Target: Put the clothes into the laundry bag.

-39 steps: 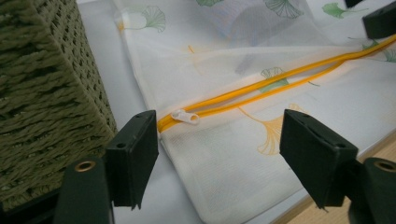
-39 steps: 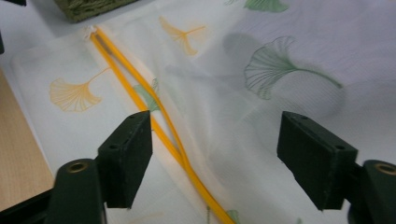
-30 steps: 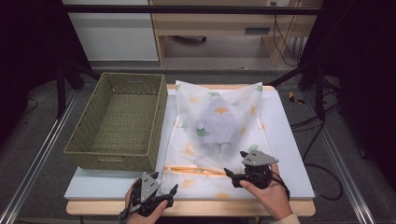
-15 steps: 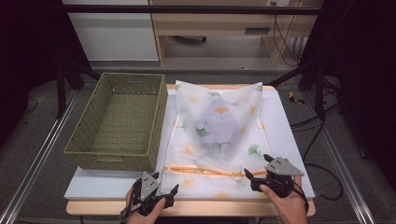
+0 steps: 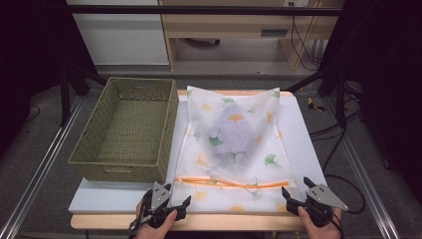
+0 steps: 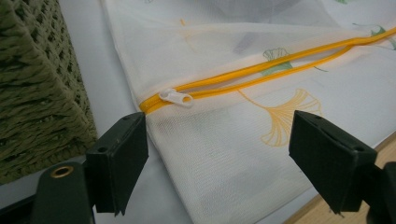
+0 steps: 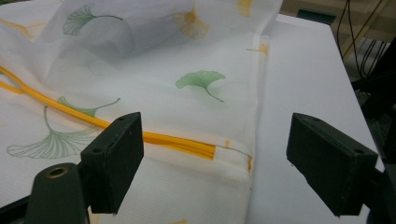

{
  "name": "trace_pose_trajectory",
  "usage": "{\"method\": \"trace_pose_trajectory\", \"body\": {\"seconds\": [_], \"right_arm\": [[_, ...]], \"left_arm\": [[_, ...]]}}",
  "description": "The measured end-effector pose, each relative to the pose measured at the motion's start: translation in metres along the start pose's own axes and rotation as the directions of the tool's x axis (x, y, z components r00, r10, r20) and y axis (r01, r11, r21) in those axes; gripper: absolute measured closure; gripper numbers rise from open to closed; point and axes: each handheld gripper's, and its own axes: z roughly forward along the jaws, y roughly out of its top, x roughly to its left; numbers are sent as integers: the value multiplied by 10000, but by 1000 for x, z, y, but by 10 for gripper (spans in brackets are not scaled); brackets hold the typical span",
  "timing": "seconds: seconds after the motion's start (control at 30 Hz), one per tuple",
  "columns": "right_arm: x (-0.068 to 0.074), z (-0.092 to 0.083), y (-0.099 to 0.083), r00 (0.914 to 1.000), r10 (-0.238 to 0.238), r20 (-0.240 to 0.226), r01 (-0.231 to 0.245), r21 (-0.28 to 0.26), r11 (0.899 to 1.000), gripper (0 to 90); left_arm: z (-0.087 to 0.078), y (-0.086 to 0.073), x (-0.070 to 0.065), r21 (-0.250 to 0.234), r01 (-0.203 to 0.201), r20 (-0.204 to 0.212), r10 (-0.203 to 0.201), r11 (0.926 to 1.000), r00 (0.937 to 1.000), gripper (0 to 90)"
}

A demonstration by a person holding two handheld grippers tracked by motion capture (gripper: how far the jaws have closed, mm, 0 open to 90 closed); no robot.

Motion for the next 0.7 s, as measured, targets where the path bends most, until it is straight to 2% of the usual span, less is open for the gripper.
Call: {"method": "trace_pose_trajectory", "body": {"seconds": [0.07, 0.2, 0.3, 0.4, 0.5, 0.53, 0.6, 0.7], "right_arm": [[-3, -1, -2, 9999, 39, 115, -39, 1, 10000, 193], [-5, -1, -2, 9997, 219, 48, -219, -14, 9998, 194], [-5, 0, -2, 9998, 221, -4, -221, 16, 9998, 195], [-4, 0, -2, 9995, 295, -92, -294, 61, 9995, 196], [-5, 0, -2, 9995, 297, -136, -297, 31, 9996, 197], [-5, 0, -2, 9993, 343, -168, -342, 29, 9994, 197], [-5, 0, -2, 9992, 359, -190, -359, 19, 9994, 198], [-5, 0, -2, 9992, 341, -201, -341, 36, 9994, 198]], "left_arm": [[3, 1, -1, 165, -31, -67, 32, 9999, 10000, 191], [6, 1, 1, 335, -110, -34, 112, 9994, 9999, 177], [9, 2, 3, 91, 54, 141, -56, 9999, 9999, 179], [11, 3, 5, 162, 74, 138, -77, 9998, 9999, 181], [13, 3, 6, 201, 107, 71, -108, 9997, 9999, 193], [14, 3, 6, 292, -33, 33, 32, 9996, 10000, 195], [15, 2, 6, 349, -34, -15, 35, 9994, 10000, 202], [17, 2, 7, 319, 5, -334, 5, 9995, 9994, 204]]}}
